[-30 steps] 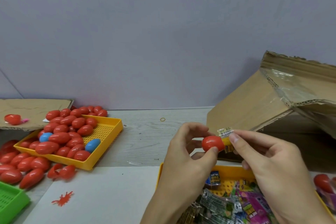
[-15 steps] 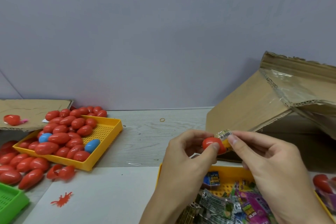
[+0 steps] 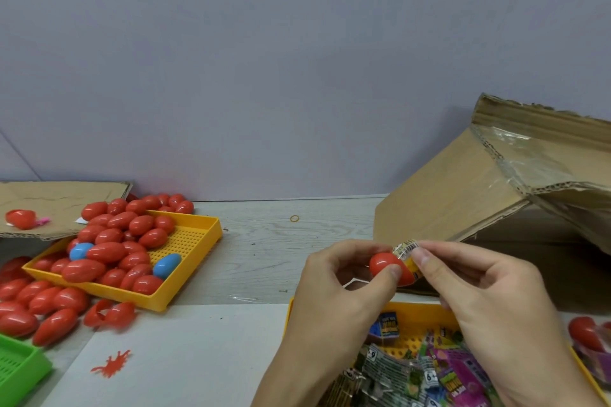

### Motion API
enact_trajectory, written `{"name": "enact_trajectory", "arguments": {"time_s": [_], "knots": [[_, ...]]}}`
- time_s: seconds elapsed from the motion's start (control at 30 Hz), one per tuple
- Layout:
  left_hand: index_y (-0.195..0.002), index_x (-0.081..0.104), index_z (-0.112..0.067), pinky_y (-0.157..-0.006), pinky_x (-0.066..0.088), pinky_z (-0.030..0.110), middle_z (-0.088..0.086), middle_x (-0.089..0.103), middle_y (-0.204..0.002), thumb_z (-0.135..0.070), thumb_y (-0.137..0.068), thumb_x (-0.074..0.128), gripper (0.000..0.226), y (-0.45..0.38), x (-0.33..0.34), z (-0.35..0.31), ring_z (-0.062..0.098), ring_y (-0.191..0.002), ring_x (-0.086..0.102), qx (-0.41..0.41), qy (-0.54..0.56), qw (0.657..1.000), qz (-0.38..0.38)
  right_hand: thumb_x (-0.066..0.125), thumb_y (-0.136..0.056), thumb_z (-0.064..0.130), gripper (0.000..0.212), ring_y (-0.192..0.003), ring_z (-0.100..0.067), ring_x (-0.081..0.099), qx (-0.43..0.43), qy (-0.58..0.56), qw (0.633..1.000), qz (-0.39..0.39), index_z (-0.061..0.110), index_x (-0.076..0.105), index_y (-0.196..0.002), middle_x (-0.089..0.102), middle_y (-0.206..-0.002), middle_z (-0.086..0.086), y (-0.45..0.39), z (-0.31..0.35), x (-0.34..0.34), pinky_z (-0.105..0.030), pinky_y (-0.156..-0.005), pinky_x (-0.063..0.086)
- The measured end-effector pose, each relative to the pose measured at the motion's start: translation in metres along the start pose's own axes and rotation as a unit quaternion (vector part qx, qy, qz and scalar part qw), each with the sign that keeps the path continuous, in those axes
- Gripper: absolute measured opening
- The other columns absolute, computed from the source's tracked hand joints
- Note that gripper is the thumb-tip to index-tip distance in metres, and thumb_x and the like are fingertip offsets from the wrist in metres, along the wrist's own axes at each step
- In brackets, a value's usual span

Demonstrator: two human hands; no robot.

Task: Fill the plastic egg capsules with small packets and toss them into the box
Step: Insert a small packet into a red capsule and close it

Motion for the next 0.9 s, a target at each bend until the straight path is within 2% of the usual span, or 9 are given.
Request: {"name": "enact_trajectory", "arguments": {"time_s": [0.13,0.27,0.47,0.63,0.77,0.83,0.9], "knots": [[-0.094,0.076,-0.029,-0.076,0.062,0.034,-0.006,0.075,-0.09,-0.039,-0.07,0.072,0.026,-0.0005,-0.0001,0.0008,0.012,-0.083,0.072,-0.004,-0.002,1.0,0.006,0.076,-0.075,0.028,0.014,-0.079,0.0,0.071,0.0,0.007,1.0,0.001,0.042,0.078,-0.078,0.076,-0.079,0.013,0.0006,0.0009,0.0002,-0.032,-0.076,0.055],[-0.093,0.077,-0.027,-0.079,0.061,0.034,-0.005,0.076,-0.089,-0.037,-0.069,0.072,0.026,-0.0012,0.0007,-0.0006,0.012,-0.083,0.072,0.003,-0.003,1.0,0.007,0.076,-0.074,0.028,0.019,-0.079,-0.001,0.071,0.0,0.009,1.0,0.005,0.046,0.076,-0.081,0.076,-0.079,0.012,0.0018,0.0032,0.0007,-0.034,-0.077,0.056],[-0.092,0.076,-0.03,-0.08,0.061,0.037,-0.008,0.075,-0.091,-0.038,-0.07,0.071,0.024,-0.001,0.0019,0.0002,0.011,-0.087,0.072,0.007,-0.014,1.0,0.013,0.076,-0.077,0.025,0.023,-0.071,0.003,0.069,-0.008,0.016,1.0,0.018,0.047,0.076,-0.076,0.075,-0.072,0.013,0.003,0.0066,0.002,-0.025,-0.067,0.051],[-0.091,0.075,-0.034,-0.08,0.061,0.036,-0.008,0.074,-0.091,-0.035,-0.072,0.073,0.019,-0.0002,0.002,0.0,0.011,-0.088,0.071,0.007,-0.012,1.0,0.015,0.076,-0.078,0.023,0.015,-0.07,0.001,0.07,-0.006,0.019,0.999,0.028,0.034,0.078,-0.069,0.076,-0.072,0.011,0.0017,0.0039,0.0005,-0.023,-0.064,0.051],[-0.101,0.075,-0.032,-0.077,0.061,0.031,-0.004,0.074,-0.092,-0.017,-0.086,0.074,0.021,0.0001,0.0018,0.0003,0.015,-0.087,0.07,0.005,-0.012,1.0,0.024,0.076,-0.078,0.023,0.009,-0.073,-0.003,0.072,-0.012,0.033,0.999,0.032,0.031,0.079,-0.075,0.076,-0.075,0.011,0.001,0.0036,0.0014,-0.029,-0.069,0.055],[-0.102,0.076,-0.033,-0.079,0.061,0.034,-0.004,0.074,-0.093,-0.018,-0.088,0.072,0.021,-0.0002,0.0027,-0.001,0.017,-0.09,0.07,0.013,-0.011,0.999,0.03,0.076,-0.079,0.023,0.008,-0.074,0.0,0.071,-0.021,0.049,0.998,0.03,0.031,0.078,-0.077,0.076,-0.075,0.014,0.0007,0.0044,0.002,-0.025,-0.069,0.054],[-0.101,0.076,-0.034,-0.083,0.06,0.037,-0.005,0.074,-0.093,-0.026,-0.086,0.072,0.017,-0.0001,0.0048,-0.003,0.018,-0.094,0.07,0.021,-0.006,0.999,0.038,0.075,-0.079,0.024,0.01,-0.074,0.003,0.07,-0.032,0.06,0.997,0.031,0.033,0.077,-0.077,0.075,-0.075,0.017,0.0007,0.0063,0.0033,-0.018,-0.066,0.053]]}}
Point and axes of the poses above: each hand's wrist, its own y-axis away from the middle knuckle, its own x-axis out of the palm, z = x × y, the point moved 8 cm from there along -y, towards the middle knuckle
